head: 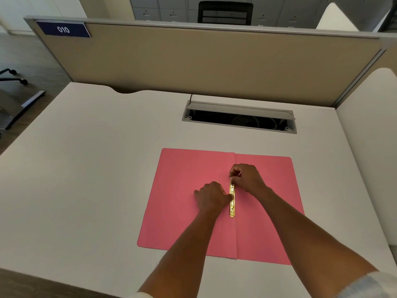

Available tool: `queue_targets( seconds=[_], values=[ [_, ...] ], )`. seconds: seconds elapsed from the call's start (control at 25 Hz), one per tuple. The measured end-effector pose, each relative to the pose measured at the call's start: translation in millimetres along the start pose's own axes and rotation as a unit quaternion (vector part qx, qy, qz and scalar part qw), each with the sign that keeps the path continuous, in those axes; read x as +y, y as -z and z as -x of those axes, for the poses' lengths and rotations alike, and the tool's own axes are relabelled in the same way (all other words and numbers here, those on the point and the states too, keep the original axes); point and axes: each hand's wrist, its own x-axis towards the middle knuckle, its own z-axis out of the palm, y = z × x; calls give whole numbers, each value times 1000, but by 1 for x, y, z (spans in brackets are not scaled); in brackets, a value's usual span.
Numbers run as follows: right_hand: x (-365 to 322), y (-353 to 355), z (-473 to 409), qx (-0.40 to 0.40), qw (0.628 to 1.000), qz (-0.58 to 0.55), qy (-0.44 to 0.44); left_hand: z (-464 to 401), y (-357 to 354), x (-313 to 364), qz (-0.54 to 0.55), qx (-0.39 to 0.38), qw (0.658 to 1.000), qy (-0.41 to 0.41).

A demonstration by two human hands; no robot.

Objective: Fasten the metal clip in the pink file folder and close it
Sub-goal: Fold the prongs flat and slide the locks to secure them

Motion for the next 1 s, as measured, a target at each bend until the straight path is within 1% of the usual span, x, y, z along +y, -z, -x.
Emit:
queue_targets(
  seconds=[0.2, 0.32, 0.4, 0.6, 0.76, 0.84, 1.0],
  values=[
    [1, -4, -6, -9, 999, 43, 5, -3, -1, -1, -2, 1, 1000, 1],
    [1, -5, -6, -2, 999, 46, 5, -4, -1, -1, -1, -4, 1000, 6],
    [4, -5, -4, 15, 999, 30, -7, -3, 0, 0, 3, -7, 1000, 9],
    [11, -6, 3, 49, 995, -67, -56, -1, 2, 1, 8, -8, 1000, 7],
    [10, -7, 4, 54, 991, -91, -77, 0, 3, 2, 1, -5, 1000, -4],
    [9, -7, 4, 56, 990, -95, -83, 0, 4, 2, -5, -3, 1000, -24],
    [5, -6, 4, 59, 989, -89, -102, 3, 3, 3, -26, 31, 994, -106]
  ],
)
